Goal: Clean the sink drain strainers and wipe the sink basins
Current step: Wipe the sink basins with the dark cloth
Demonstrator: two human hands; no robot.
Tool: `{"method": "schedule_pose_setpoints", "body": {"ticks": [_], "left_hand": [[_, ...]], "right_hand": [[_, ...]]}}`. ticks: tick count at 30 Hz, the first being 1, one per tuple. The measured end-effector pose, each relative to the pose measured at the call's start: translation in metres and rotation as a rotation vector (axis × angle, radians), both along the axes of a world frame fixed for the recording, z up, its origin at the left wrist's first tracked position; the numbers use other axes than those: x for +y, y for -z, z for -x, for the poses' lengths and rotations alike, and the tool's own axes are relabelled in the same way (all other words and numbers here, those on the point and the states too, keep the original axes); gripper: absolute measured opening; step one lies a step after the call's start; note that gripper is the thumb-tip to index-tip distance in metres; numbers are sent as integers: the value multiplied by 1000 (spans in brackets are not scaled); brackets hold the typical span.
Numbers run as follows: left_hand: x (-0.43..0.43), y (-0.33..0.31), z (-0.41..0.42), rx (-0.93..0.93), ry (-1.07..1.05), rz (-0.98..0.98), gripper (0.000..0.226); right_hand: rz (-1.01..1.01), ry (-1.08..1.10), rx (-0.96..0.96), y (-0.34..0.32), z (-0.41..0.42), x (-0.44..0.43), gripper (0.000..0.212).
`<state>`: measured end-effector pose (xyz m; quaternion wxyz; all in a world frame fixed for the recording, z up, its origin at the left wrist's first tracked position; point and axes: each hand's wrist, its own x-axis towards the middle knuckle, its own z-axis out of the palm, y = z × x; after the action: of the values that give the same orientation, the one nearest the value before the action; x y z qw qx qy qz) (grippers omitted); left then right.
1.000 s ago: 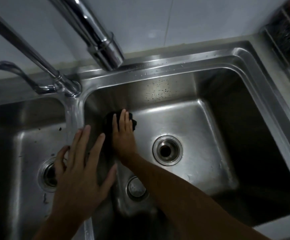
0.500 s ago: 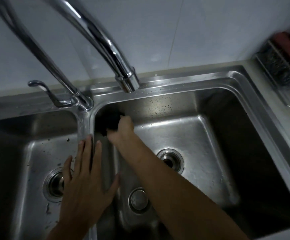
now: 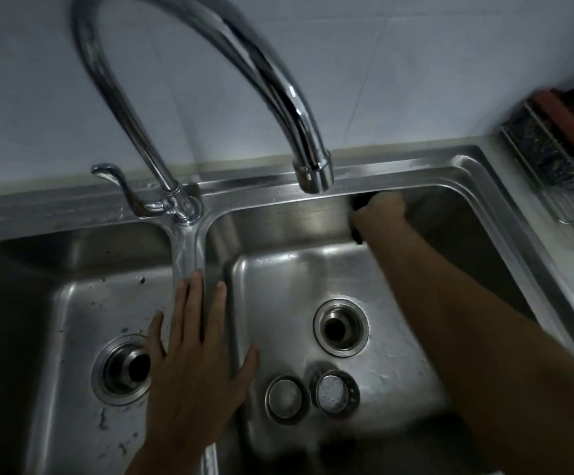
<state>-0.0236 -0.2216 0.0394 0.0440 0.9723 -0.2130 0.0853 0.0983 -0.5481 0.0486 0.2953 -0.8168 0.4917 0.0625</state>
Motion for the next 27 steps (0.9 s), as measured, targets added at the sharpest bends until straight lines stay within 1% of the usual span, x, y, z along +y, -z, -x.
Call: {"method": "schedule_pose_setpoints", "body": {"ticks": [1,2,3,4,5,6,7,8,9,10,12,13,15,17,18,19,21,23,24,27], "left_hand": [[0,0,-1,-4,3,2,91],[1,0,-2,-10,5,4,91],[1,1,-2,-21,5,5,90],[1,2,-1,-33,7,8,89],[1,3,-1,-39,14,15,89],[1,3,-1,-37,22,27,88],[2,2,-2,-27,29,41,86],[3,2,-4,-3,33,48,86],[3,0,-4,30,37,48,88],[3,-3,-3,58,43,47,92],[-2,-10,1,74,49,45,97],[-4,-13,3,80,37,50,98],[-7,-18,3,120,-2,65,105],[-5,-20,-1,213,-48,50,112],[-4,-20,-3,256,-65,40,114],[-3,-18,-3,271,-69,35,114],[-2,-14,-5,218,-33,64,109],[-1,-11,-5,157,-12,97,105],[-1,-9,-4,151,-24,104,104],[0,-5,-3,117,-52,130,102]], "right_hand": [[-5,-50,15,3,-1,17,32],[-55,-54,-27,7,-4,36,34],[-192,6,-39,11,-9,69,35],[-212,0,-23,27,-21,100,37],[-291,118,-108,36,-25,128,40],[-390,220,-125,41,-27,150,44],[-470,184,-140,50,-18,165,51],[-404,44,-41,48,-16,179,59],[-283,-156,-44,52,-11,190,65],[-206,-367,-44,53,2,206,66],[-45,-684,-43,64,26,212,63],[-42,-776,-86,75,36,204,67],[62,-945,-123,95,54,174,76],[216,-1099,-106,106,65,133,70],[262,-1167,-98,107,67,109,66],[331,-1238,-73,107,68,82,64],[432,-1296,-15,104,73,32,66],[472,-1183,86,94,96,-12,68],[460,-1119,153,90,113,-31,67],[535,-1018,400,79,162,-81,66]]}}
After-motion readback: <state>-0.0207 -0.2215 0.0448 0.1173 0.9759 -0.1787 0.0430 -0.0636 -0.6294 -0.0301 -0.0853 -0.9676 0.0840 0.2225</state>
